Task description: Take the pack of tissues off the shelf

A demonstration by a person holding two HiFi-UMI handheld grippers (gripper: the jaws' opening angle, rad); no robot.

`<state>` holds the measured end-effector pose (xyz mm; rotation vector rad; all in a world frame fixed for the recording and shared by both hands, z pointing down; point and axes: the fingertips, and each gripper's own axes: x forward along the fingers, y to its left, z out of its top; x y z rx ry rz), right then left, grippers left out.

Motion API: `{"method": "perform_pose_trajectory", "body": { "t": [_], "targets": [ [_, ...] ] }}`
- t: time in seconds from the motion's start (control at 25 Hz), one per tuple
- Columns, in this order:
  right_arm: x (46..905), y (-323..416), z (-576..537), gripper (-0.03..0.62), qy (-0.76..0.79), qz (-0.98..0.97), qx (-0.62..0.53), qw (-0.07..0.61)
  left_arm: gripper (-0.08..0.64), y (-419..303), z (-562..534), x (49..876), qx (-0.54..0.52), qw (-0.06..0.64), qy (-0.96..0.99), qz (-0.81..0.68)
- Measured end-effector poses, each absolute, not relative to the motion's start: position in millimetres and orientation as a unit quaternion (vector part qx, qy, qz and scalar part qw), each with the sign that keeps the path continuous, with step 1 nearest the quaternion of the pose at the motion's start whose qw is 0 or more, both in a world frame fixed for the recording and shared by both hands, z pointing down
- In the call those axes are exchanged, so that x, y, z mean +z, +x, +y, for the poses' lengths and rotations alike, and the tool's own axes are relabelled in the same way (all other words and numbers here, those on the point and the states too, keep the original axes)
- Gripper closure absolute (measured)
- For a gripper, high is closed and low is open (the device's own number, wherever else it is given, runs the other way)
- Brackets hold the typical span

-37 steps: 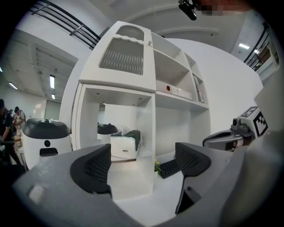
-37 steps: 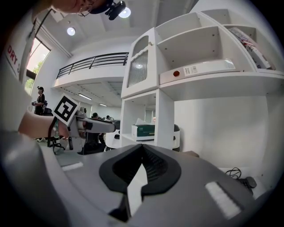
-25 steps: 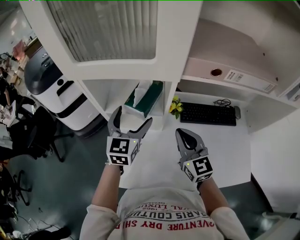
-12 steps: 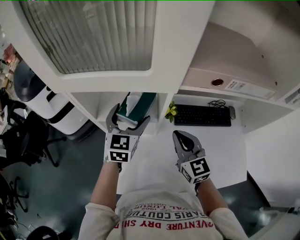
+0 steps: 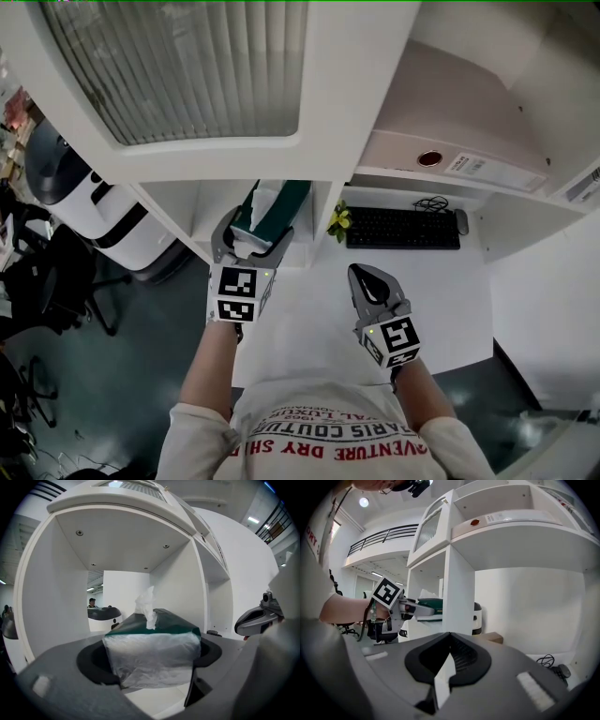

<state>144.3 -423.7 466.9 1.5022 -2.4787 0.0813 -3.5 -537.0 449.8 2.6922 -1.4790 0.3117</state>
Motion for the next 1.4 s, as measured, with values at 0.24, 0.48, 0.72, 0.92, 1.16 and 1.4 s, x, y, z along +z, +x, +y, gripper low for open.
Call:
{"method": "perform_pose_trajectory", "body": {
  "t": [0.24,0.48,0.72,0.92,1.16,1.4],
  "targets": [
    [458,151,-408,0.591,0.520,-0.846,0.024,0.113,0.127,-6,-515,430,0.109,-0.013,0.864,-0.491],
    [448,153,-387,0.591,0.516,-0.850,0.014,0.103,0.126,-11,-479,405,0.094,-0.039,0.858,-0.503],
    [442,157,-358,0.591,0.504,-0.859,0.012,0.092,0.124,-16,-428,391,0.079,-0.045,0.857,-0.507],
    [440,160,-334,0.591,0.496,-0.864,0.012,0.089,0.124,-13,-381,395,0.078,-0.046,0.863,-0.497],
    [436,157,-306,0.591,0.479,-0.874,0.006,0.087,0.124,-17,-333,419,0.076,-0.005,0.865,-0.497],
    [434,161,-293,0.591,0.478,-0.875,0.003,0.076,0.126,-19,-302,445,0.078,0.030,0.862,-0.500]
  ]
}}
